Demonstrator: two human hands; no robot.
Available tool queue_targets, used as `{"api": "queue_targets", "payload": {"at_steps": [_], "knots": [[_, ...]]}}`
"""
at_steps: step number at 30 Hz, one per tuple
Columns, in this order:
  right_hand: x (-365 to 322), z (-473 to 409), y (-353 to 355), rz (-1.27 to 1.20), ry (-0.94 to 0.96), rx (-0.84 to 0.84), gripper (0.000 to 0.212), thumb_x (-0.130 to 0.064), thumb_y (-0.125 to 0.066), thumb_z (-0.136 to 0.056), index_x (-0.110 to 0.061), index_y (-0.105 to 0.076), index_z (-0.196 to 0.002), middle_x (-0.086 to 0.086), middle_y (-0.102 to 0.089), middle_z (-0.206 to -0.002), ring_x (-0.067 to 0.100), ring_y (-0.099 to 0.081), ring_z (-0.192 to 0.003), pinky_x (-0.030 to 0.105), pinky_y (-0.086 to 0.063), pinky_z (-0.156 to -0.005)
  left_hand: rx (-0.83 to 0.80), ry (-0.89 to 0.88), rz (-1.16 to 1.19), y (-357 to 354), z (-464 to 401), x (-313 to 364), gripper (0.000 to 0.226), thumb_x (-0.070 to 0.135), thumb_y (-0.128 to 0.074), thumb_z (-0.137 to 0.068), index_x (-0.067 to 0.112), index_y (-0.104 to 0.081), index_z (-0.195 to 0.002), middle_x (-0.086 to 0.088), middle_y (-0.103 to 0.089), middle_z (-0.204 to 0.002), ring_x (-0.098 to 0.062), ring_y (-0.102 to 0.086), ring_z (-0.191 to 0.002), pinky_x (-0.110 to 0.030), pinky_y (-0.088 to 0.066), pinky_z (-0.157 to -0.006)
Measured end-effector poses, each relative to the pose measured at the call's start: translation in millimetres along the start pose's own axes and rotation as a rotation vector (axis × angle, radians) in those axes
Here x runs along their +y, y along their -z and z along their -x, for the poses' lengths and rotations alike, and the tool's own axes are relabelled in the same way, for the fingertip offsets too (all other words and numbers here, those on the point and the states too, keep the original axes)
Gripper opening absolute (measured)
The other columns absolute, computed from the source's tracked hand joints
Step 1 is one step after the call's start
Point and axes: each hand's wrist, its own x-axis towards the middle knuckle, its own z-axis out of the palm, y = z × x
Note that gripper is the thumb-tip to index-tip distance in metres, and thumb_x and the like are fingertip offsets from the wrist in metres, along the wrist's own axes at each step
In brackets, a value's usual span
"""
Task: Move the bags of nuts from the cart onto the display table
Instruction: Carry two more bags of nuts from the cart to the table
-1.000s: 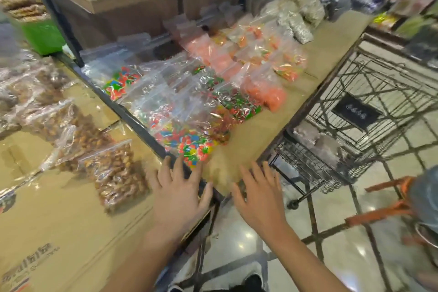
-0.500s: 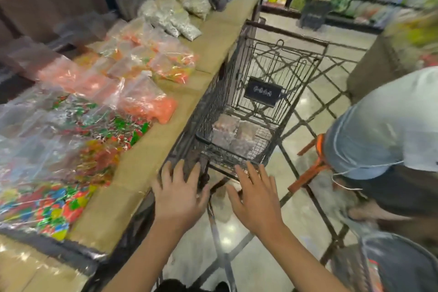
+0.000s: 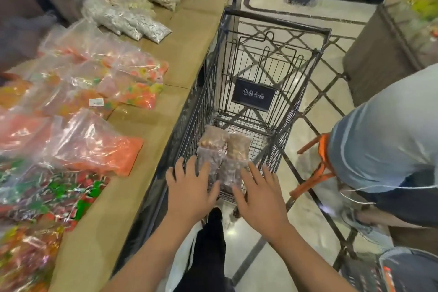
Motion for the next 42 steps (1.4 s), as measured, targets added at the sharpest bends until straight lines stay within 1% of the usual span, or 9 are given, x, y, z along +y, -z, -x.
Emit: {"api": "queue_targets", "payload": {"at_steps": [7, 13, 18, 21, 25, 30, 35, 39, 42], "knots": [[25, -137, -24, 0.026, -0.082, -0.122, 0.07, -0.058, -0.022, -0.099, -0.019, -0.048, -0.152, 0.009, -0.04, -0.163, 0.041, -0.032, -0.151, 0.06, -0.027, -0.122, -0.152, -0.073, -0.001, -42, -151, -10, 0.061, 0.054, -0.039, -0.088, 0.015, -0.062, -0.129, -0.022, -0.058, -0.137, -0.046, -0.052, -0.124, -0.061, -0.044, -0.096], [58, -235, -73, -0.021, -0.211, -0.233, 0.068, -0.053, -0.029, -0.099, -0.015, -0.041, -0.153, 0.013, -0.045, -0.158, 0.038, -0.042, -0.144, 0.053, -0.036, -0.118, -0.308, -0.065, -0.048, -91, -259, -6, 0.061, 0.053, -0.033, -0.098, 0.021, -0.033, -0.151, -0.014, -0.038, -0.152, -0.036, -0.032, -0.14, -0.052, -0.031, -0.111], [92, -292, -117, -0.084, -0.282, -0.361, 0.065, -0.049, -0.035, -0.104, -0.012, -0.032, -0.158, 0.016, -0.033, -0.165, 0.036, -0.032, -0.151, 0.049, -0.03, -0.123, -0.524, 0.035, 0.119, -145, -326, 6, 0.052, 0.04, -0.042, -0.102, 0.014, -0.036, -0.147, -0.02, -0.035, -0.151, -0.037, -0.034, -0.136, -0.045, -0.031, -0.11], [110, -325, -148, -0.193, -0.423, -0.412, 0.067, -0.054, -0.034, -0.104, -0.003, -0.05, -0.145, 0.022, -0.049, -0.15, 0.037, -0.046, -0.139, 0.046, -0.041, -0.115, -0.51, 0.09, 0.11, -185, -356, -1, 0.062, 0.046, -0.041, -0.1, 0.014, -0.031, -0.152, -0.021, -0.026, -0.158, -0.041, -0.027, -0.144, -0.053, -0.026, -0.117], [131, -357, -191, -0.457, -0.674, -0.432, 0.087, -0.073, -0.049, -0.082, -0.007, -0.046, -0.138, 0.014, -0.066, -0.124, 0.035, -0.065, -0.111, 0.048, -0.056, -0.096, -0.495, 0.18, 0.223, -226, -385, -10, 0.075, 0.042, -0.049, -0.098, 0.006, -0.016, -0.156, -0.021, -0.024, -0.154, -0.045, -0.041, -0.133, -0.052, -0.042, -0.108], [136, -377, -203, -0.616, -0.818, -0.457, 0.038, -0.036, -0.07, -0.095, -0.012, -0.055, -0.119, 0.002, -0.058, -0.102, 0.018, -0.055, -0.098, 0.027, -0.045, -0.087, -0.467, 0.349, 0.364, -256, -407, -15, 0.076, 0.035, -0.052, -0.099, 0.014, -0.01, -0.16, -0.023, -0.033, -0.149, -0.045, -0.046, -0.13, -0.055, -0.043, -0.108], [141, -389, -217, -0.794, -1.027, -0.364, 0.032, -0.025, -0.089, -0.075, -0.013, -0.059, -0.078, 0.008, -0.072, -0.089, 0.024, -0.071, -0.082, 0.035, -0.058, -0.067, -0.465, 0.49, 0.404, -274, -423, -14, 0.088, 0.047, -0.067, -0.088, 0.006, -0.023, -0.154, -0.024, -0.046, -0.144, -0.044, -0.045, -0.133, -0.052, -0.041, -0.11], [148, -387, -228, -1.021, -1.099, -0.321, 0.067, -0.032, -0.095, -0.052, -0.005, -0.068, -0.106, 0.01, -0.076, -0.095, 0.027, -0.075, -0.084, 0.045, -0.065, -0.076, -0.53, 0.655, 0.627, -272, -433, -17, 0.064, 0.039, -0.091, -0.069, 0.007, -0.054, -0.11, -0.009, -0.061, -0.113, -0.026, -0.061, -0.102, -0.035, -0.053, -0.087], [146, -383, -232, -1.09, -1.094, -0.331, 0.095, -0.028, -0.095, -0.059, -0.008, -0.045, -0.137, 0.012, -0.067, -0.121, 0.031, -0.069, -0.107, 0.049, -0.06, -0.093, -0.586, 0.708, 0.735, -271, -433, -18, 0.07, 0.029, -0.093, -0.066, 0.009, -0.053, -0.12, -0.007, -0.062, -0.119, -0.027, -0.062, -0.106, -0.043, -0.058, -0.089]]}}
